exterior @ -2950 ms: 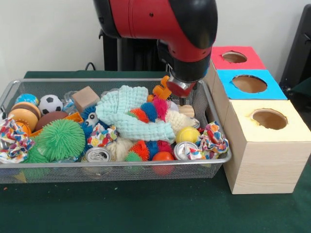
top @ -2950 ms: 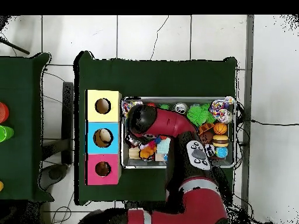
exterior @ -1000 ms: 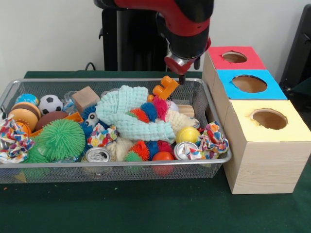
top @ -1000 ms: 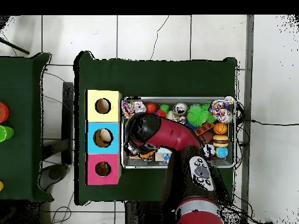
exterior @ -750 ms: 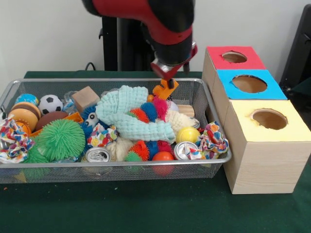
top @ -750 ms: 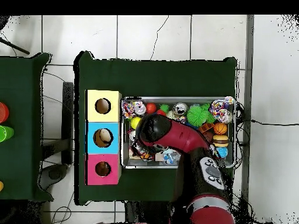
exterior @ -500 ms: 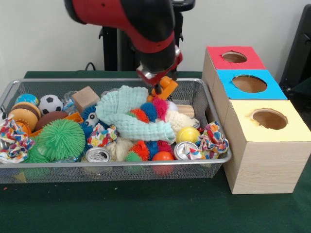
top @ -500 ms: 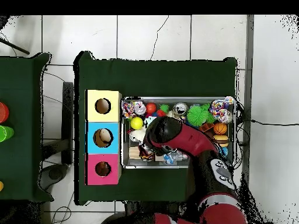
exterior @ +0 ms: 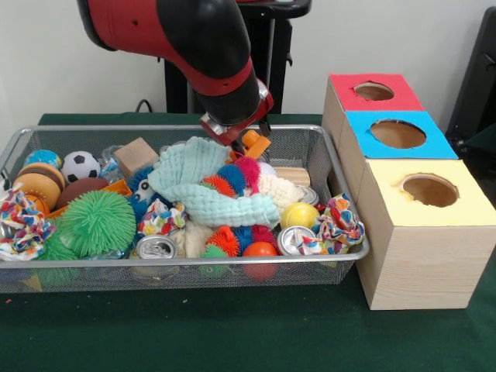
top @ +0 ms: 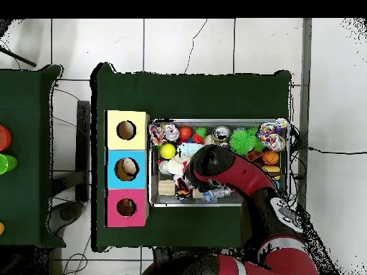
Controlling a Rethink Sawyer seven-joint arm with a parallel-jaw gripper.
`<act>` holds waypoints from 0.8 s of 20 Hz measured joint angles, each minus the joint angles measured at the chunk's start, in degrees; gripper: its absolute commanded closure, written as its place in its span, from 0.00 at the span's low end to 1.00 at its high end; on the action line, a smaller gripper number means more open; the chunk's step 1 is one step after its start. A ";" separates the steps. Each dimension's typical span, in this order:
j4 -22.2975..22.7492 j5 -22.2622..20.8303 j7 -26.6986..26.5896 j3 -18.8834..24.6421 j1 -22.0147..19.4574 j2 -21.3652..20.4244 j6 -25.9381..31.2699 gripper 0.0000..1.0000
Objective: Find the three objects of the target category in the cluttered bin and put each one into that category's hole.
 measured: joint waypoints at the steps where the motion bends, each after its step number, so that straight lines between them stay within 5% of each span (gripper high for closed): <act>1: 0.00 0.00 0.00 0.01 -0.04 0.05 0.00 0.00; 16: -1.17 0.04 0.00 0.44 0.00 1.14 0.07 0.00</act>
